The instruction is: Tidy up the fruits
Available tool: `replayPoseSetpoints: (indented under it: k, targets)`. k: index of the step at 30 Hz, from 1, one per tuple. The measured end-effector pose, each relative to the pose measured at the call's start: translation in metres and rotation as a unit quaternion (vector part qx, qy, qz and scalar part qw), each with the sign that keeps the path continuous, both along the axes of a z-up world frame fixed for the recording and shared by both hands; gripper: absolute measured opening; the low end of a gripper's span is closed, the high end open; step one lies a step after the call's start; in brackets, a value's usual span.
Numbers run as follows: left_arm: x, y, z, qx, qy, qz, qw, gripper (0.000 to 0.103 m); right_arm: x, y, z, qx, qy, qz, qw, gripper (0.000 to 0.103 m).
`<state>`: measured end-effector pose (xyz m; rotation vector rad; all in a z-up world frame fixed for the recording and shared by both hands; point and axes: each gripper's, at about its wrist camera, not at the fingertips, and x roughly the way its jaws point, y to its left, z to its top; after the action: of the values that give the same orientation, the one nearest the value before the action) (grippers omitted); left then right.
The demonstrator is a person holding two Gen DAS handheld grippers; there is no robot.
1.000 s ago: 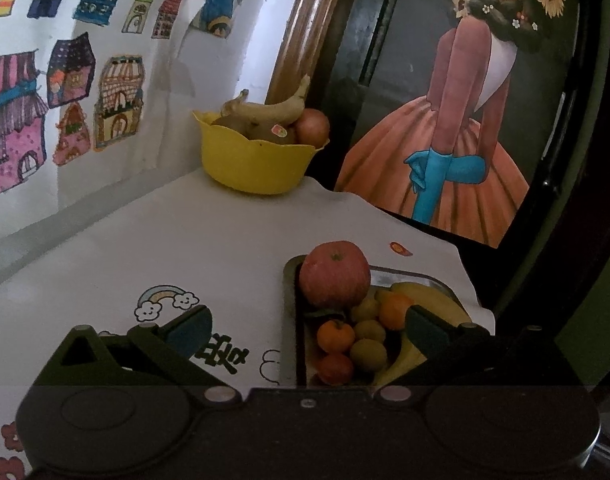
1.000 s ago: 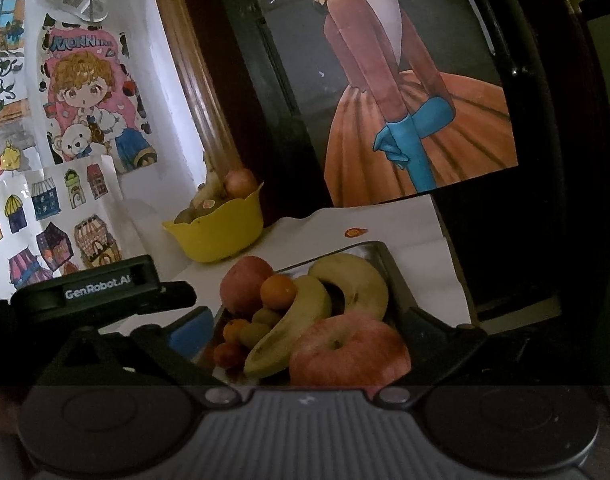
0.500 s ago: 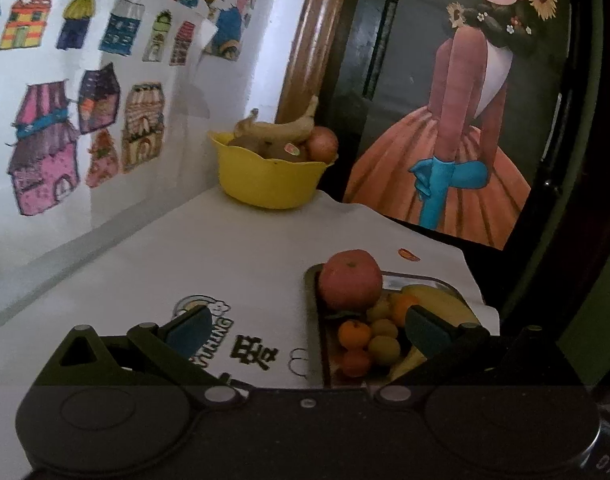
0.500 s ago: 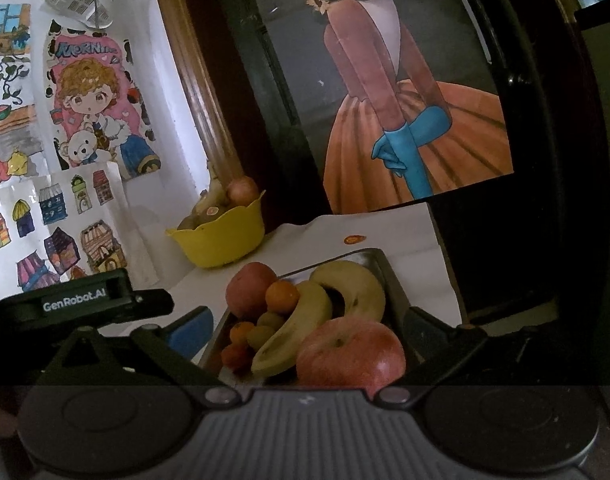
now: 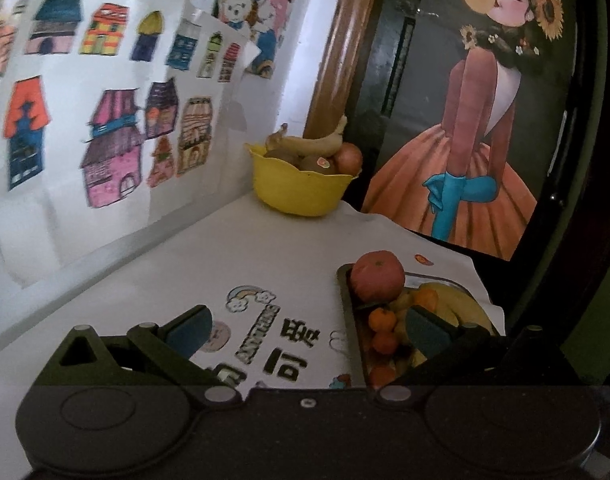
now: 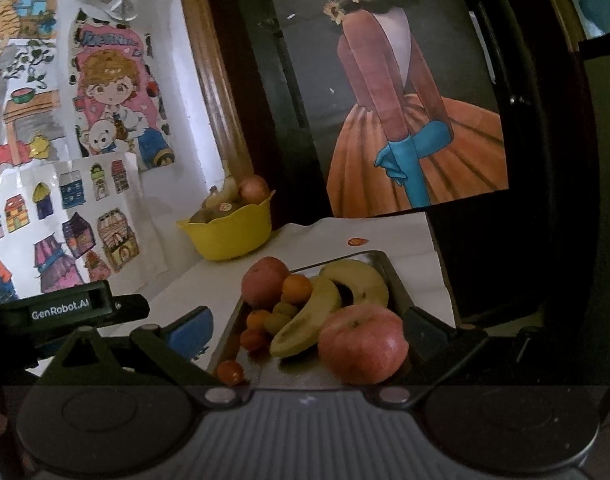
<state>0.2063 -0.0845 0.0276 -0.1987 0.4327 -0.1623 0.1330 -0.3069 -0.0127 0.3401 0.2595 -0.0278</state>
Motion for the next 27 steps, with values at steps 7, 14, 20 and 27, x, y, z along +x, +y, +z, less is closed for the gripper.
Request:
replayPoseSetpoints:
  k: [7, 14, 20, 27]
  targets:
    - [-0.037, 0.023, -0.003, -0.015, -0.007, 0.011, 0.9998, 0.102, -0.029, 0.015, 0.009, -0.014, -0.005, 0.001, 1.000, 0.103]
    - [-0.066, 0.042, -0.008, -0.016, -0.013, -0.001, 0.9998, 0.102, -0.057, 0.029, 0.011, -0.031, -0.010, 0.002, 0.999, 0.103]
    - [-0.087, 0.051, -0.012, -0.003, -0.026, -0.010, 0.9996, 0.102, -0.079, 0.038, 0.006, -0.040, -0.012, -0.003, 0.999, 0.103]
    - [-0.113, 0.063, -0.021, -0.008, -0.055, 0.002, 0.9984, 0.102, -0.102, 0.044, 0.002, -0.059, -0.026, -0.015, 0.998, 0.103]
